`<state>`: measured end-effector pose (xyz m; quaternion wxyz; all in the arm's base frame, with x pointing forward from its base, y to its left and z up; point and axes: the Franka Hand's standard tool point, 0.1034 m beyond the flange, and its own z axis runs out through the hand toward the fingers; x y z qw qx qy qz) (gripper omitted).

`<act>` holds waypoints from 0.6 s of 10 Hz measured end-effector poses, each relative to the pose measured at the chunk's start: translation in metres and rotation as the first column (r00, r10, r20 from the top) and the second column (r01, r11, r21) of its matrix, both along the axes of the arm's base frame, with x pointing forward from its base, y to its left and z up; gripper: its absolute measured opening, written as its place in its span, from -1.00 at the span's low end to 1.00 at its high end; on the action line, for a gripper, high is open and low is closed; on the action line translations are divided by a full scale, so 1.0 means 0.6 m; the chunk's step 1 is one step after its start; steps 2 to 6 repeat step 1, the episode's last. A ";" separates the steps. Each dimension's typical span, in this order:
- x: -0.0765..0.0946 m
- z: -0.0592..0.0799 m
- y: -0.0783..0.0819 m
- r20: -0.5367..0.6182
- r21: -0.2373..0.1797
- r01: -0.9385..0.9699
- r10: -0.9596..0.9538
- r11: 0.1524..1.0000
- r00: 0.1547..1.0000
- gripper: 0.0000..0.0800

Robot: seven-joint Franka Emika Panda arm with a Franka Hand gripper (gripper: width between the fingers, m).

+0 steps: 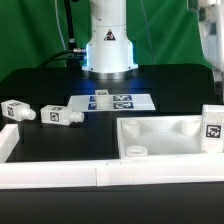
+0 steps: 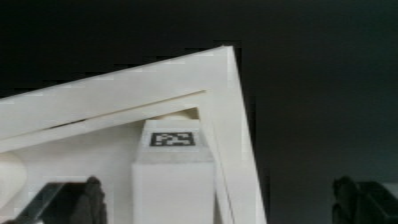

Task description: Assemble one leg

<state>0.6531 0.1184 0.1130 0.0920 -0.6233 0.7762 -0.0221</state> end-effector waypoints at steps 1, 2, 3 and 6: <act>0.000 -0.002 0.000 -0.001 -0.001 -0.002 0.002 1.000 1.000 0.62; 0.000 -0.002 0.000 -0.001 -0.001 -0.002 0.002 1.000 1.000 0.62; 0.000 -0.002 0.000 -0.001 -0.001 -0.002 0.002 1.000 1.000 0.62; 0.000 -0.002 0.000 -0.001 -0.001 -0.002 0.002 1.000 1.000 0.62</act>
Offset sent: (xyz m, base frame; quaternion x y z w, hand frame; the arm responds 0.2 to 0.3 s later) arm 0.0000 0.0000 0.0000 0.0000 0.0000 0.0000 1.0000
